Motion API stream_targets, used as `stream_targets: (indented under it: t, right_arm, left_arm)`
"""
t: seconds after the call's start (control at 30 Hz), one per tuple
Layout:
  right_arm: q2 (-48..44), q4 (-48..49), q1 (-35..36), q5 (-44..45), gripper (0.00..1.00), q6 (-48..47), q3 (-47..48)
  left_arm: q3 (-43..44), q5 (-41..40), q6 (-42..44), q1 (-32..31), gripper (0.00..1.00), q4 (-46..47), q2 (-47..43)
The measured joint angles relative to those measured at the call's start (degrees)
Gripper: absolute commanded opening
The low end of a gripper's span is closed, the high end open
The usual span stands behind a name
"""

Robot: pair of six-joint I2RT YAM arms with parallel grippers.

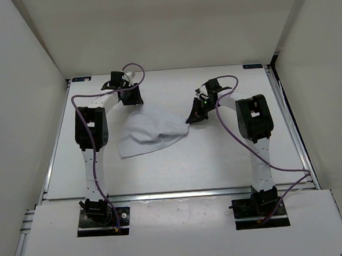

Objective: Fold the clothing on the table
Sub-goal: Flatten the skirt out

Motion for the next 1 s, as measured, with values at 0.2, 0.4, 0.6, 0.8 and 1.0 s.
stream_targets:
  t: [0.2, 0.4, 0.6, 0.8, 1.0]
  right_arm:
    - [0.0, -0.2, -0.2, -0.3, 0.0, -0.4, 0.0]
    - [0.0, -0.6, -0.9, -0.5, 0.0, -0.5, 0.0]
    - [-0.4, -3.0, -2.8, -0.2, 0.0, -0.9, 1.2]
    - [-6.5, -4.5, -6.8, -1.0, 0.0, -1.6, 4.0]
    - [-19.6, -4.8, -11.8, -0.8, 0.0, -4.7, 10.0]
  left_arm:
    - [0.3, -1.0, -0.2, -0.2, 0.41, -1.0, 0.2]
    - [0.3, 3.9, -3.0, 0.2, 0.0, -2.9, 0.5]
    - [0.3, 9.3, -5.3, 0.2, 0.0, -4.3, 0.7]
    - [-5.8, 20.0, -14.7, 0.7, 0.0, 1.8, -6.2]
    - [-10.6, 25.9, -23.7, 2.8, 0.0, 11.9, -21.1]
